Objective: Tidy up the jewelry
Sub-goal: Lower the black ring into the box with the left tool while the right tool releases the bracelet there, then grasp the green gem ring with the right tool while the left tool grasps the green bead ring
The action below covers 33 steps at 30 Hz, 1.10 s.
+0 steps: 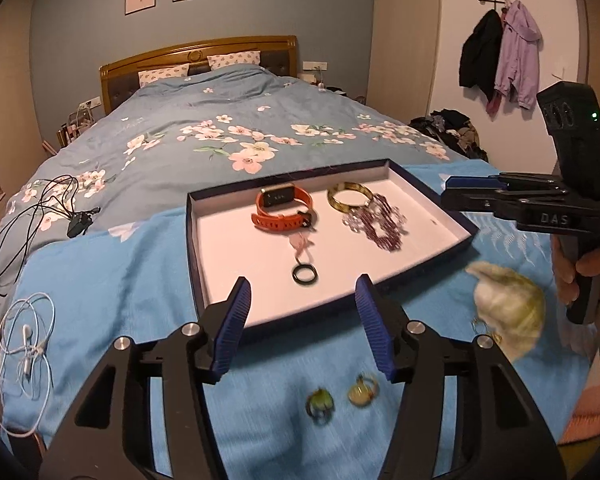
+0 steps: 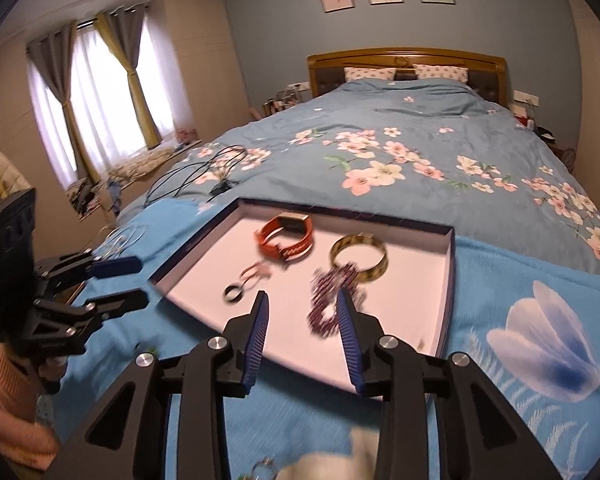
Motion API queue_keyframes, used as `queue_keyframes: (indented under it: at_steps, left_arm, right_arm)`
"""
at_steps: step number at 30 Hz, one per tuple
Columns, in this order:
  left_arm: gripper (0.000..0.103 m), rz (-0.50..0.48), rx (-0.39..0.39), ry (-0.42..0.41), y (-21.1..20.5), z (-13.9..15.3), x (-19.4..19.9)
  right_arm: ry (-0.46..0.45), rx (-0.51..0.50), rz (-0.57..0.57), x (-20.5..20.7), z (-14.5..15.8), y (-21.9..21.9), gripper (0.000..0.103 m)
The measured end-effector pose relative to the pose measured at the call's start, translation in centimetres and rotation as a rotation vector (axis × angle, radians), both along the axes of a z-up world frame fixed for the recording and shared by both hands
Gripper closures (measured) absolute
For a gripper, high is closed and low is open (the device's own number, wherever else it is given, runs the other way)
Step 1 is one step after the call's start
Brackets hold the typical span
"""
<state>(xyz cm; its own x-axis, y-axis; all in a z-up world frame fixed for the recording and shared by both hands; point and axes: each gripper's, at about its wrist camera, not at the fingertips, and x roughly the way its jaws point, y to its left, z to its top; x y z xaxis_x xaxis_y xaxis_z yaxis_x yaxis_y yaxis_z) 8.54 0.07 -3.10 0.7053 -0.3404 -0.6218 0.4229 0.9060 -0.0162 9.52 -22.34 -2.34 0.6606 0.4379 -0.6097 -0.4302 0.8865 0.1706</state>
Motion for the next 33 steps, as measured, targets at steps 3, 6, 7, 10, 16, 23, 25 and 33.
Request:
queue_keyframes:
  at_steps: [3, 6, 7, 10, 16, 23, 25, 33]
  left_arm:
    - [0.049, -0.017, 0.013, -0.002, -0.1, -0.4, -1.3]
    - [0.049, -0.042, 0.018, 0.014, -0.2, -0.9, -2.4]
    - [0.049, -0.048, 0.022, 0.02, -0.3, -1.1, -2.7]
    - [0.049, -0.071, 0.038, 0.034, -0.6, -1.8, -3.6]
    - [0.049, -0.115, 0.047, 0.063, -1.5, -3.0, -5.2]
    - [0.053, -0.147, 0.054, 0.073, -2.3, -3.5, -5.7]
    - [0.054, -0.156, 0.055, 0.079, -2.6, -3.7, -5.5]
    - [0.057, -0.169, 0.057, 0.114, -3.3, -4.3, -4.7]
  right_arm:
    - [0.008, -0.023, 0.02, -1.6, -0.3, 0.1, 0.07]
    - [0.036, -0.044, 0.04, -3.5, -1.1, 0.0, 0.07]
    - [0.042, -0.053, 0.044, -4.0, -1.4, 0.0, 0.07]
    - [0.064, -0.083, 0.051, -5.6, -2.4, 0.1, 0.07]
    - [0.119, -0.104, 0.063, -8.2, -4.7, 0.5, 0.07]
    - [0.134, -0.102, 0.062, -9.3, -5.6, 0.7, 0.071]
    - [0.138, -0.102, 0.066, -9.5, -5.9, 0.9, 0.074]
    - [0.138, -0.147, 0.069, -9.4, -6.4, 1.7, 0.081]
